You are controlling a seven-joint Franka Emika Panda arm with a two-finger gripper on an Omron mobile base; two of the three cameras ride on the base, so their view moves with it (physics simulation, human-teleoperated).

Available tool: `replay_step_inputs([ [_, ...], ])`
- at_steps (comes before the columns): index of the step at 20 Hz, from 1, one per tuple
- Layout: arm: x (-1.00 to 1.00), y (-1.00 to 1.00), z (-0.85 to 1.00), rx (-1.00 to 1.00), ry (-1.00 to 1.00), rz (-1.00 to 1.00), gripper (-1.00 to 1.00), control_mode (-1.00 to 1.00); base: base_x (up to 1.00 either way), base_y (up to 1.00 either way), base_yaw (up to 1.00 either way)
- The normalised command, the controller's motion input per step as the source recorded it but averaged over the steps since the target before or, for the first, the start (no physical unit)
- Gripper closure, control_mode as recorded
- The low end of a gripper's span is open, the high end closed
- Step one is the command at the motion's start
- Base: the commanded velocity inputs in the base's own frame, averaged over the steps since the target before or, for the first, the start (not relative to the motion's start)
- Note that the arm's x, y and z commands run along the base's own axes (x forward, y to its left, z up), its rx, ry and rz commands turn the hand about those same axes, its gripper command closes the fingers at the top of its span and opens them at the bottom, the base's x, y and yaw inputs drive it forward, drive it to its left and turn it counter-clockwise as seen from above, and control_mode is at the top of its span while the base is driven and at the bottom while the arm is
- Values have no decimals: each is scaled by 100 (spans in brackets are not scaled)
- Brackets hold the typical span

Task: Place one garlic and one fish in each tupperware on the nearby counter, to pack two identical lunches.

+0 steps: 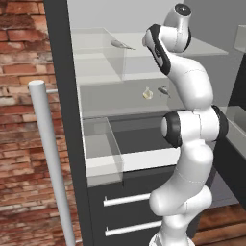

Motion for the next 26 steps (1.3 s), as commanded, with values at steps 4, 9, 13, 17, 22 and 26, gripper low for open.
replay_step_inputs([
  [4,20,0,-7,0,-6,0,100,-100,0,0,0],
  [9,-5,0,-14,0,3,1,100,-100,0,0,0],
  [13,-95,0,-20,0,3,7,100,-100,0,0,0],
  [17,-100,0,0,0,-2,6,100,-100,0,0,0],
  [22,-100,8,-15,-2,-20,7,100,-100,0,0,0],
  [26,-100,19,-25,-6,-27,0,100,-100,0,0,0],
])
